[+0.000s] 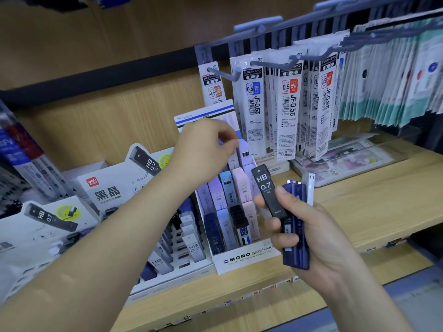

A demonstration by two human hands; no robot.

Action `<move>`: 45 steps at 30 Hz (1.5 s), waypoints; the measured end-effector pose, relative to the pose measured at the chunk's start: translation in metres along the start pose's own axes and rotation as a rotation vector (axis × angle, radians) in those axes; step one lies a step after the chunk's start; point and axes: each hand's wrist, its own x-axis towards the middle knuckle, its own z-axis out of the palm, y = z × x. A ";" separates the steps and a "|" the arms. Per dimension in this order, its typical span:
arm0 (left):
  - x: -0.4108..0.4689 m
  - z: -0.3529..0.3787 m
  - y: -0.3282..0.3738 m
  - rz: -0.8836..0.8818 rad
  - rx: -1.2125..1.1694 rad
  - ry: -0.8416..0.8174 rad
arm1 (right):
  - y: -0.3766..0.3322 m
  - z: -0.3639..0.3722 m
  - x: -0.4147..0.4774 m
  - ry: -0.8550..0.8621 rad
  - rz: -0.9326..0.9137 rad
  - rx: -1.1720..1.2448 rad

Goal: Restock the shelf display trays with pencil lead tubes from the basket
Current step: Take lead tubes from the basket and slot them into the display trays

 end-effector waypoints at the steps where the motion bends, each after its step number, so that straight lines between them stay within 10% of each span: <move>1: -0.009 -0.006 0.005 -0.039 -0.207 -0.086 | 0.000 0.001 0.000 -0.015 0.002 0.004; 5: -0.046 -0.019 0.015 -0.121 -0.666 -0.425 | 0.001 0.005 -0.001 -0.078 0.011 -0.026; 11: -0.059 -0.032 -0.007 -0.264 -0.780 -0.063 | 0.004 0.006 0.003 -0.012 0.016 -0.041; 22: -0.119 -0.118 -0.083 -0.291 -0.420 0.209 | 0.041 0.075 -0.012 -0.170 0.218 0.081; 31: -0.192 -0.149 -0.167 -0.442 -0.003 0.118 | 0.127 0.129 -0.029 -0.323 0.394 -0.126; 45: -0.218 -0.114 -0.214 -0.344 0.026 -0.040 | 0.165 0.146 -0.056 -0.338 0.446 -0.446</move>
